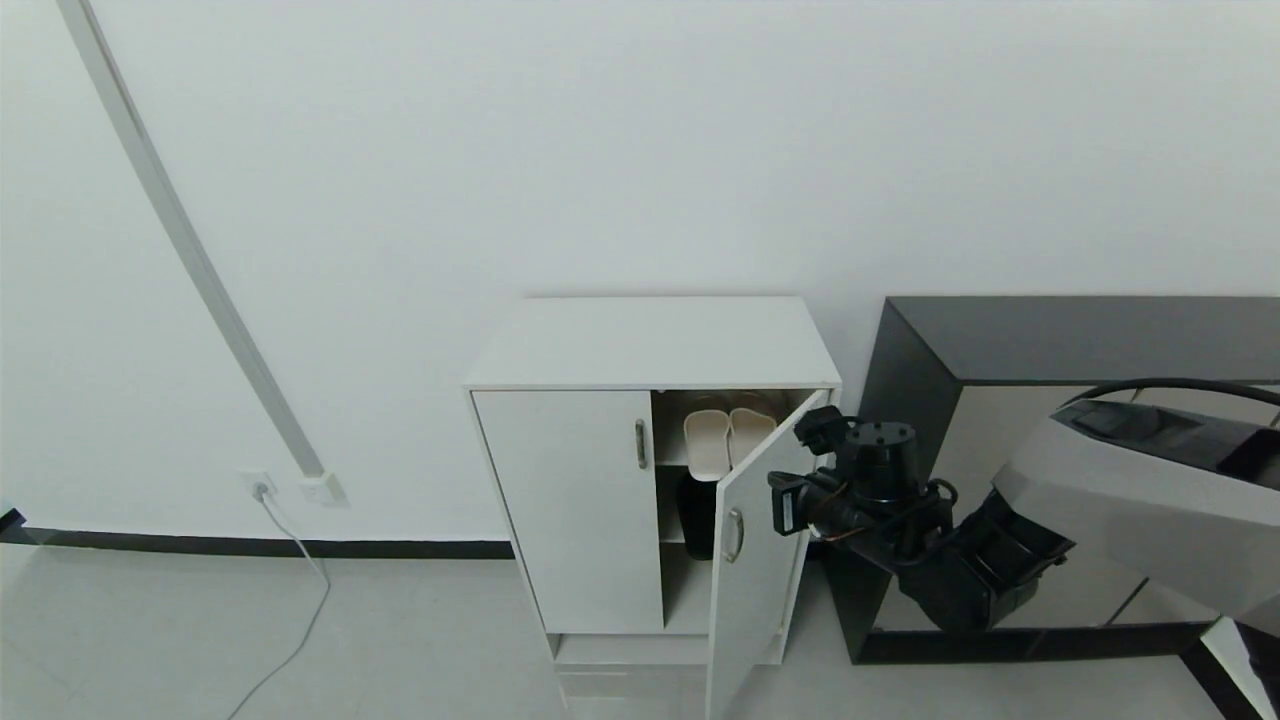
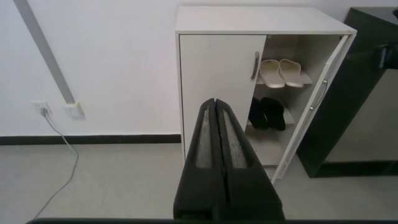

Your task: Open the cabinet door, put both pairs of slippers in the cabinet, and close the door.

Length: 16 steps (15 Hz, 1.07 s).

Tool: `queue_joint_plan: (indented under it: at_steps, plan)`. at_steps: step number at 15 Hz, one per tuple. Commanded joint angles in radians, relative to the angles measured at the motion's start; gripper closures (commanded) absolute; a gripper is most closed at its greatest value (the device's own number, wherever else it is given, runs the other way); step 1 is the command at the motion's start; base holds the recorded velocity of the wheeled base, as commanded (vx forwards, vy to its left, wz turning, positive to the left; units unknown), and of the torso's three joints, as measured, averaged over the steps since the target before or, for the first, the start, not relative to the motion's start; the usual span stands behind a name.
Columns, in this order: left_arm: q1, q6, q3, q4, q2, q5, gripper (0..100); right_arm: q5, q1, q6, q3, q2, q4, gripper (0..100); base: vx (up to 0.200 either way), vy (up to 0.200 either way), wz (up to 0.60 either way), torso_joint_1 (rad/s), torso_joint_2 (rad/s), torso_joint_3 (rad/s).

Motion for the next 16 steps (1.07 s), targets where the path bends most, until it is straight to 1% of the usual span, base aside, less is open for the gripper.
queue_joint_plan:
  at_steps: [1,3,11,16]
  plan:
    - [0.0,0.0,0.0,0.0,0.0,0.0,100,0.036,-0.038,-0.004,0.056,-0.029,-0.003,100,0.2,0.0,0.0,0.002,0.01,0.002]
    - [0.0,0.0,0.0,0.0,0.0,0.0,100,0.053,-0.042,-0.008,0.076,-0.027,-0.001,100,0.2,0.0,0.0,0.002,0.01,0.0]
    - [0.0,0.0,0.0,0.0,0.0,0.0,100,0.056,-0.041,-0.043,0.116,-0.026,-0.001,100,0.0,0.0,0.0,0.0,0.0,0.0]
    - [0.0,-0.002,0.0,0.0,0.0,0.0,100,0.05,-0.039,-0.046,0.063,0.016,-0.003,100,0.0,0.0,0.0,0.0,0.0,0.0]
